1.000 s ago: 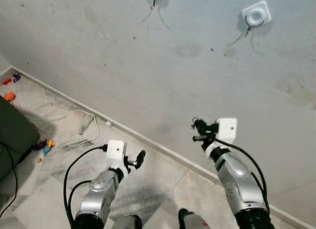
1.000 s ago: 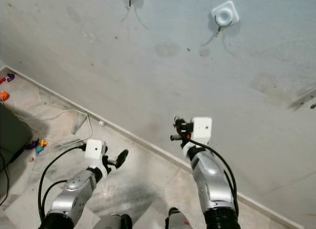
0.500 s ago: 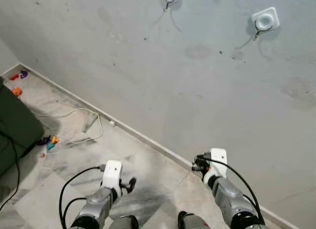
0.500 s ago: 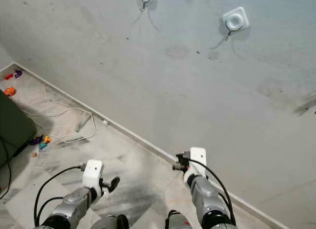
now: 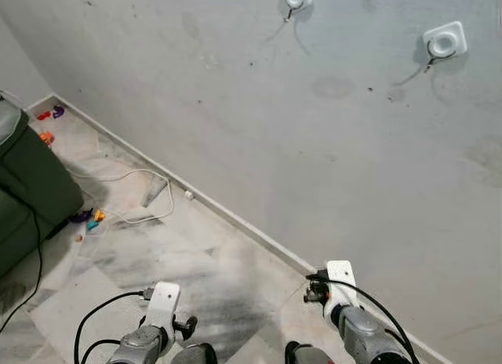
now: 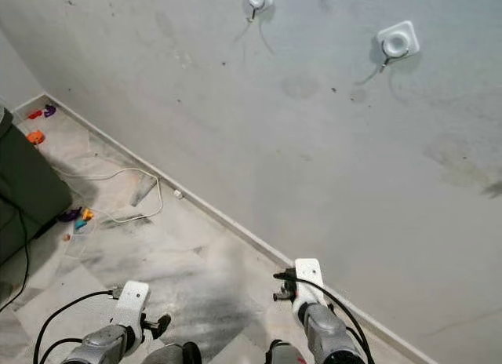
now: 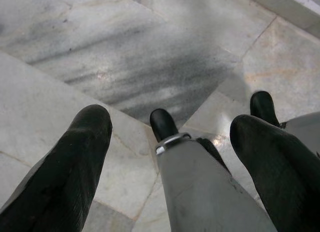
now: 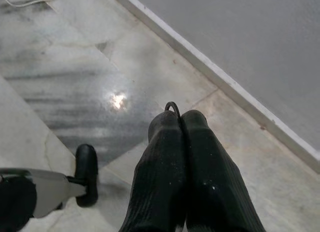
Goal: Hang keys on a hook
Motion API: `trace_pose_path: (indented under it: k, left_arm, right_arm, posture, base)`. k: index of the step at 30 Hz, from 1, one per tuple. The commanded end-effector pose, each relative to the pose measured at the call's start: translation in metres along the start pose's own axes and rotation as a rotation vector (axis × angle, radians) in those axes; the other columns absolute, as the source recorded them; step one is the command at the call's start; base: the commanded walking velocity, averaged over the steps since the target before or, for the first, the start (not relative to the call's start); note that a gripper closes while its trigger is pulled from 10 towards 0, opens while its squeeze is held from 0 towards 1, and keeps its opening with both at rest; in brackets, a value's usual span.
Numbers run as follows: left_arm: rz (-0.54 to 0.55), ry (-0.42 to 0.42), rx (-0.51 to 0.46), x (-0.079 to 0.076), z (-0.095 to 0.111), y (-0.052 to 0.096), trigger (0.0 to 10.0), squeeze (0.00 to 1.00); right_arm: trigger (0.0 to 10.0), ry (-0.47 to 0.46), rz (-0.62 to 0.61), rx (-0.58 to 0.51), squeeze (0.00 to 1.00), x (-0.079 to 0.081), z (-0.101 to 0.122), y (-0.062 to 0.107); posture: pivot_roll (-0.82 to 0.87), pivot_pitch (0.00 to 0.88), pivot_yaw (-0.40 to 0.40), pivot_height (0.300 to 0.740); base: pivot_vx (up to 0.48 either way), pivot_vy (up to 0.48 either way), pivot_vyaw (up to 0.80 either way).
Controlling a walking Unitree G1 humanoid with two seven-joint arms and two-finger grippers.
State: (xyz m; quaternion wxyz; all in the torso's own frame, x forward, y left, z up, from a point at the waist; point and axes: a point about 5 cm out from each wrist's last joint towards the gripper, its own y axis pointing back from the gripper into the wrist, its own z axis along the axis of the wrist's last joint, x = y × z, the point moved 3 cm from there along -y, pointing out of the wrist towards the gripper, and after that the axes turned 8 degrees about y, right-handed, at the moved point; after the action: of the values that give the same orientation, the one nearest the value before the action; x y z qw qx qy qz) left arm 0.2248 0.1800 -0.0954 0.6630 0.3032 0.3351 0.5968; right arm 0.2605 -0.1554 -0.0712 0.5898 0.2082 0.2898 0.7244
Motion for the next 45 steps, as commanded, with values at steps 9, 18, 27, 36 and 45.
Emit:
trace_pose_path:
  k: [9,18,27,36,45]
  left_arm:
    - [0.040,0.001,0.056,0.013,-0.019,0.005,10.0,0.00]
    - [0.040,-0.001,0.065,0.015,-0.021,0.006,10.0,0.00]
    - [0.039,-0.006,0.068,0.015,-0.022,0.006,10.0,0.00]
    - [0.037,-0.008,0.066,0.014,-0.022,0.005,10.0,0.00]
    - [0.039,-0.011,0.064,0.014,-0.020,0.005,10.0,0.00]
  right_arm:
    - [10.0,0.062,0.010,0.059,0.00,0.002,-0.021,0.005]
    - [10.0,0.081,-0.011,0.095,0.00,-0.008,-0.037,0.012]
    - [10.0,0.099,-0.024,0.123,0.00,-0.014,-0.047,0.017]
    - [10.0,0.119,-0.036,0.146,0.00,-0.019,-0.055,0.020]
    - [10.0,0.113,-0.062,0.159,0.00,-0.025,-0.059,0.023]
  posture:
    - [-0.08,0.132,0.042,0.740]
    - [-0.08,0.136,0.044,0.740]
    - [-0.09,0.138,0.045,0.740]
    - [-0.09,0.137,0.044,0.740]
    - [-0.09,0.138,0.045,0.740]
  base:
    - [0.000,0.000,-0.71]
    - [0.000,0.000,-0.05]
    - [0.000,0.244,0.00]
    - [0.000,0.352,0.00]
    - [0.000,0.385,0.00]
